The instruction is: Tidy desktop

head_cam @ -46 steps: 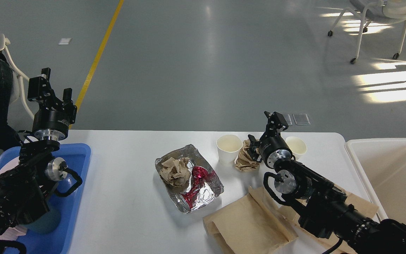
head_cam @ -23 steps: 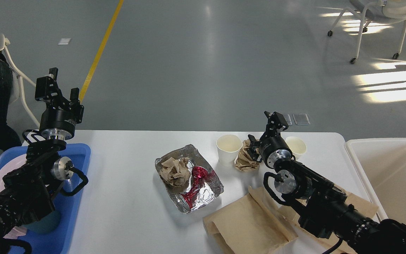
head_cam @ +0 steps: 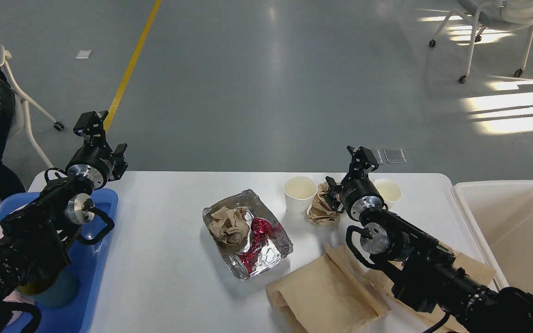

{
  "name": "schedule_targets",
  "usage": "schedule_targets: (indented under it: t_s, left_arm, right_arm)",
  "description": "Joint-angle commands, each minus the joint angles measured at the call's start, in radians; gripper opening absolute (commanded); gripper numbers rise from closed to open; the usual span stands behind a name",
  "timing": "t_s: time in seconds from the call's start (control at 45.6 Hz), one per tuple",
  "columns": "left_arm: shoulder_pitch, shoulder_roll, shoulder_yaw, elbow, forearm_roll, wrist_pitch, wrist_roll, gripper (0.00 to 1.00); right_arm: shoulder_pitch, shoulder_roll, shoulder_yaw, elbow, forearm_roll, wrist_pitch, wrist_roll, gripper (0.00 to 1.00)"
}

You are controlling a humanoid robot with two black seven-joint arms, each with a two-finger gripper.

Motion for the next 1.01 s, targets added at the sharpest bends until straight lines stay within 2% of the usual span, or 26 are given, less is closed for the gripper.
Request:
schedule_targets:
  t_s: [0.0, 0.132, 0.175, 0.263, 0.395, 0.483, 0.987]
  left_arm:
    - [0.005, 0.0, -0.002, 0.0, 0.001, -0.004, -0.002, 0.97]
    - [0.011, -0.003, -0.003, -0.002, 0.001, -0.004, -0.007, 0.97]
    - [0.014, -0.003, -0.003, -0.002, 0.001, -0.006, -0.022, 0.97]
    - [0.023, -0.007, -0.006, -0.006, 0.001, -0.012, -0.085, 0.97]
    - [0.045, -0.012, -0.005, -0.006, 0.001, -0.015, -0.218, 0.97]
    - [0.055, -0.009, -0.006, -0.005, 0.0, -0.013, -0.266, 0.97]
    - [0.055, -0.007, -0.003, -0.003, 0.0, -0.013, -0.272, 0.97]
  right_arm:
    - [0.001, 0.0, 0.0, 0.0, 0.0, 0.0, 0.0, 1.0]
    - [-0.001, 0.0, 0.0, 0.0, 0.0, 0.0, 0.0, 1.0]
    - [0.001, 0.0, 0.0, 0.0, 0.0, 0.0, 0.0, 1.0]
    - [-0.001, 0.0, 0.0, 0.0, 0.0, 0.0, 0.0, 1.0]
    - [-0.001, 0.0, 0.0, 0.0, 0.0, 0.0, 0.0, 1.0]
    - [-0.001, 0.0, 0.0, 0.0, 0.0, 0.0, 0.0, 1.0]
    - [0.001, 0.0, 0.0, 0.0, 0.0, 0.0, 0.0, 1.0]
